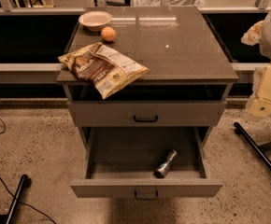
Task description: Pick redbull can from middle drawer and place on counter
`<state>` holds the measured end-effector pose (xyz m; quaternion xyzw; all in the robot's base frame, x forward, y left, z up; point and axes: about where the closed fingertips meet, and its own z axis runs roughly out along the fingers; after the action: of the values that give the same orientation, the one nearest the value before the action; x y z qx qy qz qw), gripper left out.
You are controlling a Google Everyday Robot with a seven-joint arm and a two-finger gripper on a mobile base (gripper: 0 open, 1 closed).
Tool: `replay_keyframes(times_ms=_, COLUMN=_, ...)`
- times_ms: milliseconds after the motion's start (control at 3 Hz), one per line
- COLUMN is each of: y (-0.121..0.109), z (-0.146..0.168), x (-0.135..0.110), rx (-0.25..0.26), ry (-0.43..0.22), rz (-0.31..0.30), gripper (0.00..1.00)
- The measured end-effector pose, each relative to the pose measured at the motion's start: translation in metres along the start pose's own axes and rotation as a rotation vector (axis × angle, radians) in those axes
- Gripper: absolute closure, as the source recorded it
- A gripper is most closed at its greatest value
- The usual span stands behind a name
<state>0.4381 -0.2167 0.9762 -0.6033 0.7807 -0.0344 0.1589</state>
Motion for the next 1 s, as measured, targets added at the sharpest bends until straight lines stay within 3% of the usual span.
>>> replay_keyframes(times_ms=667, y=-0.001, z=0.010, x=0.003, rx=-0.009, ry=0.012, rz=-0.005, gripper=0.00)
replay_keyframes(times_ms=1000, y=0.004, z=0.057, x=0.022, rx=-0.068, ry=-0.007, rz=-0.006, gripper=0.00)
